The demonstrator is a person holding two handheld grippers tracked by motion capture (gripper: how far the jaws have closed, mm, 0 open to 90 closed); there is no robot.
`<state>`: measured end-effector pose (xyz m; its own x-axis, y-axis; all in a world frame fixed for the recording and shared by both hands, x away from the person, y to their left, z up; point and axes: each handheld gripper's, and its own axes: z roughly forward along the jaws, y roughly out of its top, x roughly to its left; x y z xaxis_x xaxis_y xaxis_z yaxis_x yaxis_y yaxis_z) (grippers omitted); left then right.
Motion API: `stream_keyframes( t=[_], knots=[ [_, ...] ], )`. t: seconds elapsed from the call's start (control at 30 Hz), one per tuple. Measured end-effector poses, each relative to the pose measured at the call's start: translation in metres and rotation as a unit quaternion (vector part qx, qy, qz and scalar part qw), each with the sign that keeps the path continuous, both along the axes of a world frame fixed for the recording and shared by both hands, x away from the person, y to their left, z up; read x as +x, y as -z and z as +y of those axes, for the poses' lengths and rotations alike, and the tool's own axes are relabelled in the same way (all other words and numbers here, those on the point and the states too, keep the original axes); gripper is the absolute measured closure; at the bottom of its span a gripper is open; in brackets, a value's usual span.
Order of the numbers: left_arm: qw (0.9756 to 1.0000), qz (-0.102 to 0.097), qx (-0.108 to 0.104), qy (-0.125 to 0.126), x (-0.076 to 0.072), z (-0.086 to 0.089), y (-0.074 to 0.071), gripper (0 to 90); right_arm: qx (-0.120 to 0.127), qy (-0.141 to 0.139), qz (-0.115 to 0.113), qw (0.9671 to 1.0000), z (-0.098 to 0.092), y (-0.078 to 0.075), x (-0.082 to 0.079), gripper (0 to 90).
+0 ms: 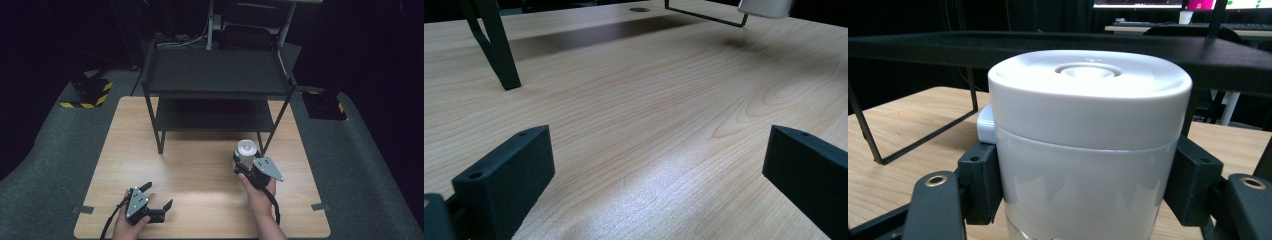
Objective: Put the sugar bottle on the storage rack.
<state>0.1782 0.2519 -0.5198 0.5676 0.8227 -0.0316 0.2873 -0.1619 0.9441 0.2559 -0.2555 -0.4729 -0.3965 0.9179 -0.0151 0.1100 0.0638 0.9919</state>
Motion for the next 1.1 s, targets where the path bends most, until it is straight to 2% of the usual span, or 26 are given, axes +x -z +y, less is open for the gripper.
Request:
stream_keyframes(
  t=[0.23,0.67,1.0,1.1],
  knots=[
    [1.0000,0.000,-0.001,0.001,0.000,0.000,0.000,0.5,0.004,-0.002,-0.005,1.0000,0.000,-0.013,-0.005,30.1],
    [1.0000,0.000,-0.002,0.003,0.000,0.001,0.000,0.5,0.008,-0.003,-0.018,0.9998,0.002,-0.053,-0.007,30.1],
    [1.0000,0.000,-0.002,0.004,0.001,0.001,0.000,0.5,0.013,0.000,-0.028,0.9995,0.004,-0.078,0.000,30.1],
    [1.0000,0.000,-0.001,0.004,0.001,0.001,0.000,0.5,0.009,0.002,-0.029,0.9995,0.006,-0.091,0.006,30.1]
  ],
)
